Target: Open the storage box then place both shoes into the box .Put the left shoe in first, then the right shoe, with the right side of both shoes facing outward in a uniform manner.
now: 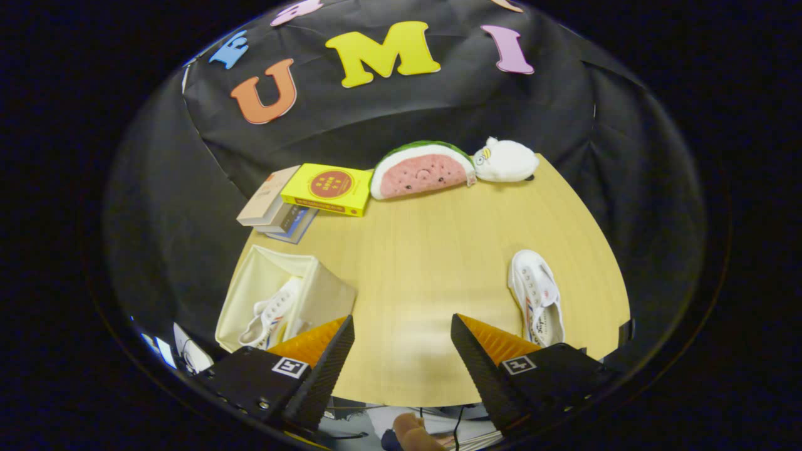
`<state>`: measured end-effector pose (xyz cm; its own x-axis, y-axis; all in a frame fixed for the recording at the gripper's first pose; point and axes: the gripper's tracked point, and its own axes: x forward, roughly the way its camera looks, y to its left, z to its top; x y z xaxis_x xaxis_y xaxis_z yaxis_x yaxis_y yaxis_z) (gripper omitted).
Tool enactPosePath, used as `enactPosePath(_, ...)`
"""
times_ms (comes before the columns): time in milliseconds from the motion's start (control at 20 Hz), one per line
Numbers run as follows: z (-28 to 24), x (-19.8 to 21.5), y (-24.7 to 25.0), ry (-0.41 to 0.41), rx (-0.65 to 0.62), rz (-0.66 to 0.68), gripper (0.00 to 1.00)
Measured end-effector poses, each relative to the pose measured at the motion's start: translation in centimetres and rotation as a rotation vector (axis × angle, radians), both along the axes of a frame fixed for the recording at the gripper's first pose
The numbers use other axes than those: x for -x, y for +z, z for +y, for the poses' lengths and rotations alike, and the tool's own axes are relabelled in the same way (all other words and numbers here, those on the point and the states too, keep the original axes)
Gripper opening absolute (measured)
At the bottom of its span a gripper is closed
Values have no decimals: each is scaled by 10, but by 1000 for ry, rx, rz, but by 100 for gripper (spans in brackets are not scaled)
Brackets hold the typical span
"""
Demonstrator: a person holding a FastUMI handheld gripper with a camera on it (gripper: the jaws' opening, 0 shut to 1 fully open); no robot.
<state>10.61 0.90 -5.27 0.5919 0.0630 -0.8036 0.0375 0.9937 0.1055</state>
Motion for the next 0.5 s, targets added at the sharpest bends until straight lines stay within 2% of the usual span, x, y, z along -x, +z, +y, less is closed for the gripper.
enactPosePath(200,-88,15,-43,-7,155,49,96)
enactPosePath(400,-164,23,-81,-72,169,130,96)
enactPosePath(500,-205,19,-92,-108,224,133,96)
